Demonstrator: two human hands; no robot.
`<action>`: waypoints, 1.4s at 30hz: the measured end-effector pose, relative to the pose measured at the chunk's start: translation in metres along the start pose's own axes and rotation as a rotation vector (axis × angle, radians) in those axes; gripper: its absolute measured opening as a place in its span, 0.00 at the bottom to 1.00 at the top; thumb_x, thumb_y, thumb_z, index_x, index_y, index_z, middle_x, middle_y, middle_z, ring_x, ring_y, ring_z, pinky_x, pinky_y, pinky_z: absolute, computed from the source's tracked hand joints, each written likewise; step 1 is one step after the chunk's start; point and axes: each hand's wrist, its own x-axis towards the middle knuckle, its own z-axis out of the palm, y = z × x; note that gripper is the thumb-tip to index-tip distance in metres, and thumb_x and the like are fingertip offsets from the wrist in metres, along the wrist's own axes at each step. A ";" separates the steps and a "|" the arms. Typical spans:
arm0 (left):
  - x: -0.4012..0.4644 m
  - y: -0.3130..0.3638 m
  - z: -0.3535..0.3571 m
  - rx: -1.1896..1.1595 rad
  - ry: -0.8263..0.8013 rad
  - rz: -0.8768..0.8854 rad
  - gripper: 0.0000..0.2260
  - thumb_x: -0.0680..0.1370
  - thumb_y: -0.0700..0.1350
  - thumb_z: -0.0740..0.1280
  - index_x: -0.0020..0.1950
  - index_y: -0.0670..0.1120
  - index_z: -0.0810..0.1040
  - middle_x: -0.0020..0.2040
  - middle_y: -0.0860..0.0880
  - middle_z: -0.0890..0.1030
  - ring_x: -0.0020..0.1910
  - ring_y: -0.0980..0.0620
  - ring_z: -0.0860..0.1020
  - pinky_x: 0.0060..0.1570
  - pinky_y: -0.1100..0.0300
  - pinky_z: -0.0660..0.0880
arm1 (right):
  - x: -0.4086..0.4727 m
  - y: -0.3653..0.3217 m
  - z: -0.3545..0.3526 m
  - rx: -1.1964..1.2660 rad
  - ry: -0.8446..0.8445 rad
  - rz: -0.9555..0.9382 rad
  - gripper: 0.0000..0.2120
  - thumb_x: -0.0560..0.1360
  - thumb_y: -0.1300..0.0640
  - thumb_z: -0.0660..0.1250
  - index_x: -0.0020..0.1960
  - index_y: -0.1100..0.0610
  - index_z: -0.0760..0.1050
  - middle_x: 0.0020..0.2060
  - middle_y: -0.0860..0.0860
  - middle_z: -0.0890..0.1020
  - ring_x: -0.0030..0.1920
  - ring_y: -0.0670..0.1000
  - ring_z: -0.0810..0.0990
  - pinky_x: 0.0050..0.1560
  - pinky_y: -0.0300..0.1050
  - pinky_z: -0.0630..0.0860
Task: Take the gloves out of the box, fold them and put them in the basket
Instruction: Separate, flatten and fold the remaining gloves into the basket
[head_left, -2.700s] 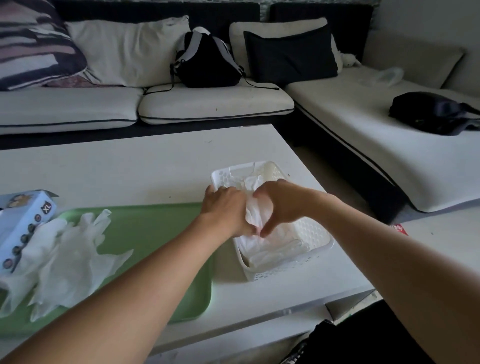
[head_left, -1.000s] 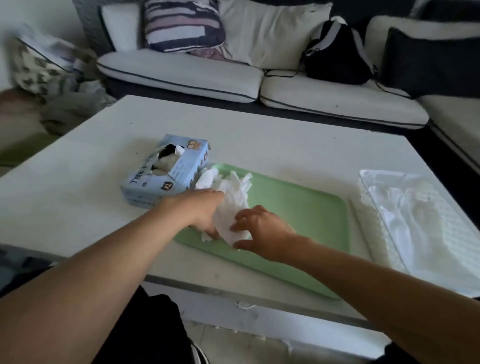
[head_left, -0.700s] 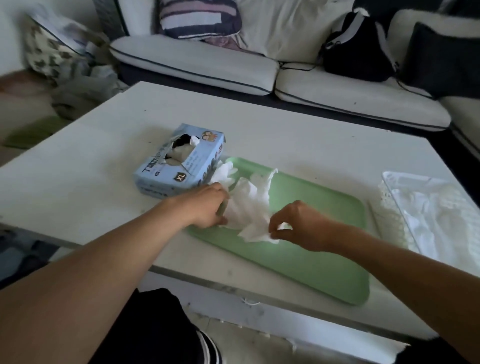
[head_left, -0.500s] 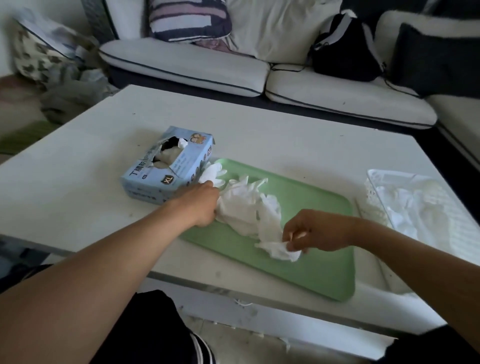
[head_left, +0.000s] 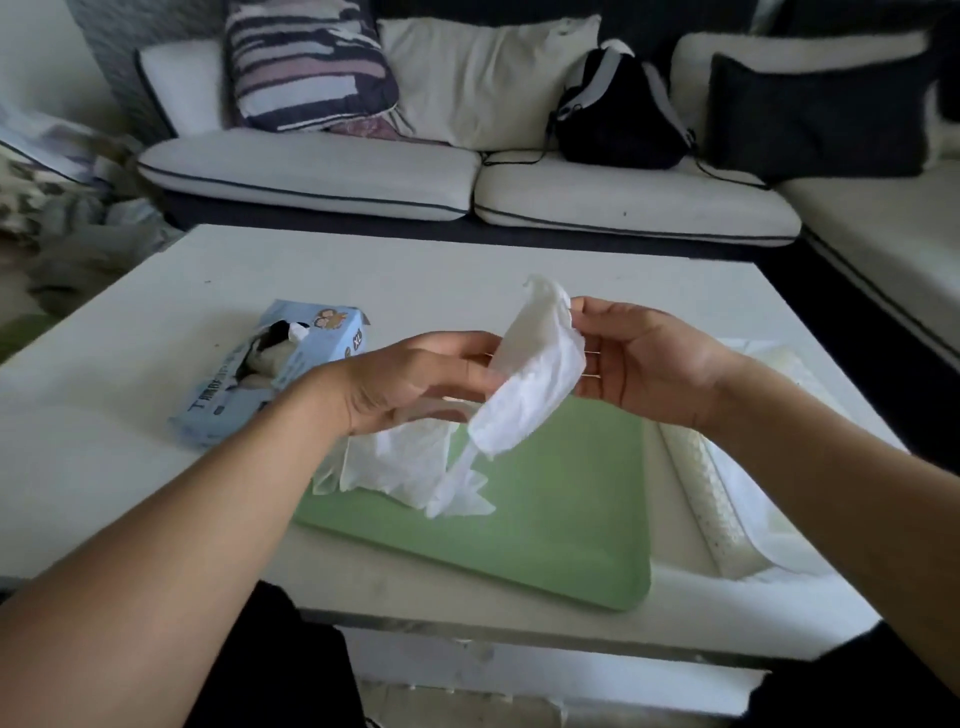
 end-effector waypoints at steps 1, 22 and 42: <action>0.005 0.001 0.008 -0.115 -0.016 0.027 0.22 0.74 0.48 0.70 0.68 0.46 0.77 0.59 0.44 0.83 0.56 0.46 0.82 0.53 0.56 0.81 | 0.000 0.000 -0.003 -0.023 0.020 -0.002 0.13 0.81 0.57 0.60 0.64 0.60 0.73 0.48 0.55 0.79 0.44 0.52 0.80 0.47 0.45 0.79; 0.059 0.001 0.044 -0.056 0.188 0.316 0.27 0.71 0.62 0.75 0.64 0.46 0.80 0.58 0.48 0.84 0.59 0.48 0.82 0.63 0.50 0.77 | -0.030 0.001 0.004 -0.190 0.126 -0.158 0.13 0.79 0.65 0.62 0.61 0.68 0.76 0.55 0.65 0.83 0.54 0.59 0.84 0.58 0.52 0.81; 0.031 0.009 0.028 -0.123 -0.087 -0.124 0.17 0.79 0.51 0.68 0.61 0.40 0.81 0.55 0.41 0.84 0.50 0.44 0.84 0.49 0.51 0.82 | -0.037 0.007 -0.008 -0.274 -0.001 0.267 0.20 0.71 0.60 0.73 0.61 0.64 0.77 0.51 0.58 0.83 0.51 0.55 0.82 0.53 0.46 0.81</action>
